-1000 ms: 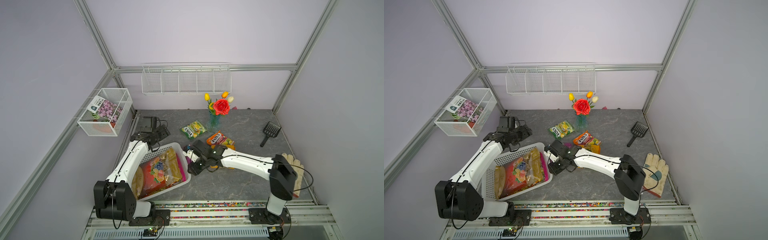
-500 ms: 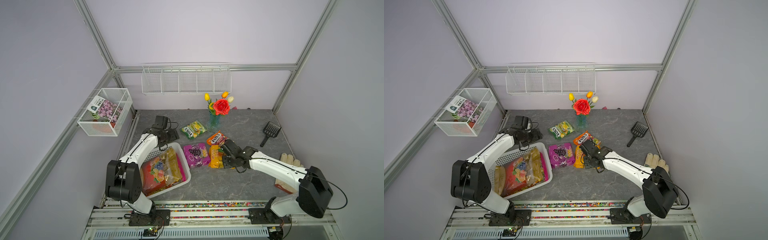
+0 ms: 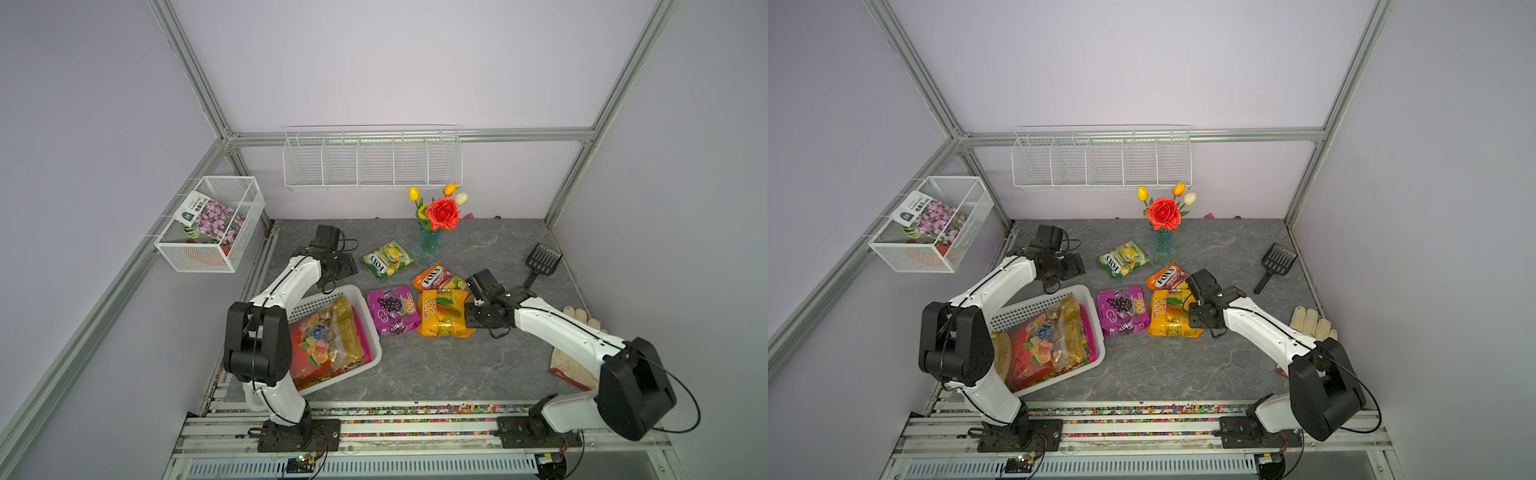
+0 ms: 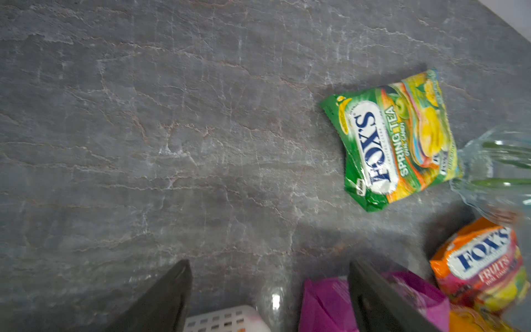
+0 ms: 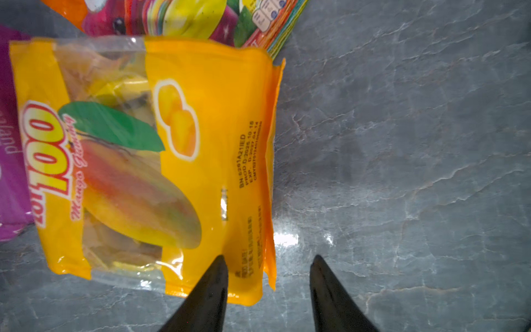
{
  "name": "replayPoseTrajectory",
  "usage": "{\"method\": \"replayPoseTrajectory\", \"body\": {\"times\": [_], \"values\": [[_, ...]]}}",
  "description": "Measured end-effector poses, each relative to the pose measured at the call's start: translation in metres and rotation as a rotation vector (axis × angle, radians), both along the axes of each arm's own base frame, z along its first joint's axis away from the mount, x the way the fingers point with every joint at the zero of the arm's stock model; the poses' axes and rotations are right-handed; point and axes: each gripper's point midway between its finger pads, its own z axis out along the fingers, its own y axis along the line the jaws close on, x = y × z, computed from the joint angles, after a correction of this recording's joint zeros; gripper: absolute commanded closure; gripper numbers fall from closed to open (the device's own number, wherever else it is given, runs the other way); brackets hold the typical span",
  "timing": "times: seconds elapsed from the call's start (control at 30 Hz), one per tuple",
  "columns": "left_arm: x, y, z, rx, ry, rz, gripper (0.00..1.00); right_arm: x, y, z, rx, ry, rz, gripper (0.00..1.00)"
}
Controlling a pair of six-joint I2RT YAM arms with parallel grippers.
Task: Put the candies in the basket
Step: Move the basket to the center of the board.
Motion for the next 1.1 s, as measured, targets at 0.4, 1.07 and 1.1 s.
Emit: {"method": "replayPoseTrajectory", "body": {"times": [0.4, 1.07, 1.1], "values": [[-0.017, -0.040, -0.013, -0.193, 0.041, -0.161, 0.28, 0.010, -0.005, -0.015, 0.046, 0.047, -0.019, 0.73], [-0.078, -0.094, 0.021, -0.268, 0.100, -0.336, 0.17, -0.020, -0.004, 0.019, 0.104, 0.038, 0.054, 0.50], [-0.079, -0.087, 0.027, -0.249, 0.090, -0.320, 0.17, -0.027, 0.005, 0.020, 0.102, 0.048, 0.096, 0.50]]}}
